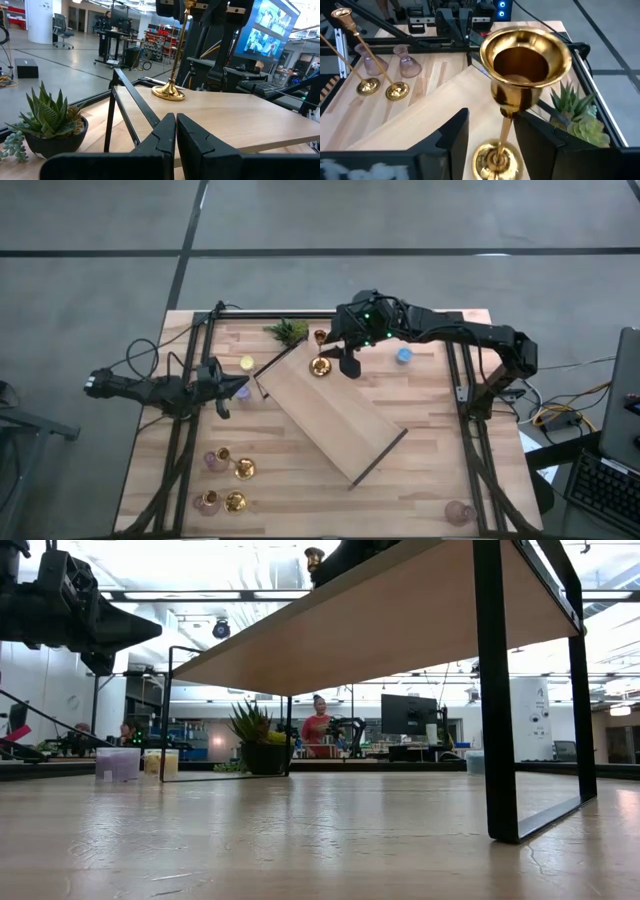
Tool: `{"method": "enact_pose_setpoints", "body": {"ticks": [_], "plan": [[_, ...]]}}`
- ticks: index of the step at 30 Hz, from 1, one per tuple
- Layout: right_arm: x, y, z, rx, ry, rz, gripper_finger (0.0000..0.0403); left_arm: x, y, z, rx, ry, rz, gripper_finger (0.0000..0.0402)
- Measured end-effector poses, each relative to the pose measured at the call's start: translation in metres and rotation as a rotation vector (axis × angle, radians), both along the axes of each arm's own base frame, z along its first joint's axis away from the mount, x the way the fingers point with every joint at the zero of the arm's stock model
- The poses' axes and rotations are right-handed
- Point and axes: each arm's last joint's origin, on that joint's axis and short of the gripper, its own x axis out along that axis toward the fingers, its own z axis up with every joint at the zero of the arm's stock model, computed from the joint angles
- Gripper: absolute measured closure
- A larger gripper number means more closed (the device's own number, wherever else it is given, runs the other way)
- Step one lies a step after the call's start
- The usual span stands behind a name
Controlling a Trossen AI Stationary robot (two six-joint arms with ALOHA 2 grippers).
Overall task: Pick & Place candle stick holders
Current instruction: Put the top right gold candle holder on the shelf, then put the top gold candle holder on the shelf aligned with the other gold candle holder
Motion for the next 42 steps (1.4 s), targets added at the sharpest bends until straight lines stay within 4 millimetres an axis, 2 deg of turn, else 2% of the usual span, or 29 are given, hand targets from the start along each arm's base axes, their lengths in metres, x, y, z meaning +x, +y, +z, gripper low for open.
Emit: {"method": "enact_pose_setpoints", "body": {"ticks": [10,21,26,33,42], "plan": [[-0.025,0.005,0.011,-0.006,0.074,0.011,0.0208,0.0,0.0,0.0,0.0,0.0,0.0,0.0383],[-0.079,0.018,0.034,-0.058,0.18,0.051,0.0202,0.0,0.0,0.0,0.0,0.0,0.0,0.0383],[-0.105,0.021,0.044,-0.13,0.235,-0.044,0.0202,0.0,0.0,0.0,0.0,0.0,0.0,0.0383],[-0.124,0.026,0.042,-0.144,0.255,-0.06,0.0208,0.0,0.0,0.0,0.0,0.0,0.0,0.0383],[-0.131,0.028,0.023,-0.136,0.31,-0.076,0.0229,0.0,0.0,0.0,0.0,0.0,0.0,0.0383]]}}
